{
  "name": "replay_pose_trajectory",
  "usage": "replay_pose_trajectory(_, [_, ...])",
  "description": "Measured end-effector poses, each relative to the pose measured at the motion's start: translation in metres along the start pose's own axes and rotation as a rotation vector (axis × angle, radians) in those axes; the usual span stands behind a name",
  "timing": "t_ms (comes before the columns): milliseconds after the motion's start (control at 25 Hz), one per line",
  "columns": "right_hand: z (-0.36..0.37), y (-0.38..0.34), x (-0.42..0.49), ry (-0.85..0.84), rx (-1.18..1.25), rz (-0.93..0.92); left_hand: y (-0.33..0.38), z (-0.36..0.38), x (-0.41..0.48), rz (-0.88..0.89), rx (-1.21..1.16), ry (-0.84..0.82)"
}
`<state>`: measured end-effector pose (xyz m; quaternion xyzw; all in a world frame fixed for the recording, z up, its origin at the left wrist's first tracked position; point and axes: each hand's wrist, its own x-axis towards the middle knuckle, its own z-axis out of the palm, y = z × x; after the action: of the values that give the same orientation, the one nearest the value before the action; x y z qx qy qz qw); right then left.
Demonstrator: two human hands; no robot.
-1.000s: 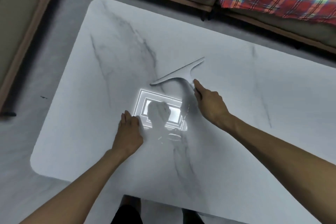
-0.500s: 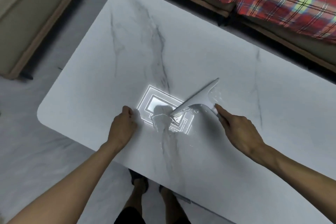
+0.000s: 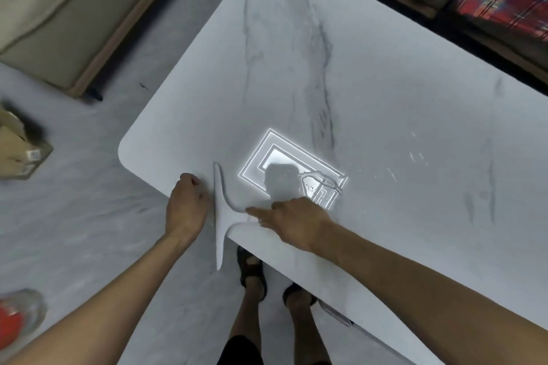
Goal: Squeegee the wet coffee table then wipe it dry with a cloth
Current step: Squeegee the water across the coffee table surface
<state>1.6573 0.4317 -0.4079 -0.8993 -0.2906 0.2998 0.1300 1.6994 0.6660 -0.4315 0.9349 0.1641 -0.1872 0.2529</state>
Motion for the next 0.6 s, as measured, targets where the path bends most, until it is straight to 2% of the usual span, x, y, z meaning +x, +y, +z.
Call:
replay_pose_trajectory(160, [-0.003, 0.054, -0.060, 0.110, 0.187, 0.259, 0.008, 0.023, -0.007, 0.086, -0.035, -0.224])
replay_pose_trajectory(280, [0.001, 0.084, -0.129, 0.148, 0.133, 0.438, 0.022, 0.038, -0.009, 0.106, -0.002, -0.360])
replay_pose_trajectory(440, [0.009, 0.110, -0.209, 0.114, 0.128, 0.687, 0.036, 0.053, -0.004, 0.089, 0.199, -0.566])
replay_pose_trajectory(520, [0.006, 0.108, -0.229, 0.119, 0.161, 0.758, 0.042, 0.054, -0.004, 0.043, 0.205, -0.585])
replay_pose_trajectory(600, [0.003, 0.093, -0.226, 0.134, 0.169, 0.712, 0.047, 0.050, -0.009, 0.084, 0.175, -0.455])
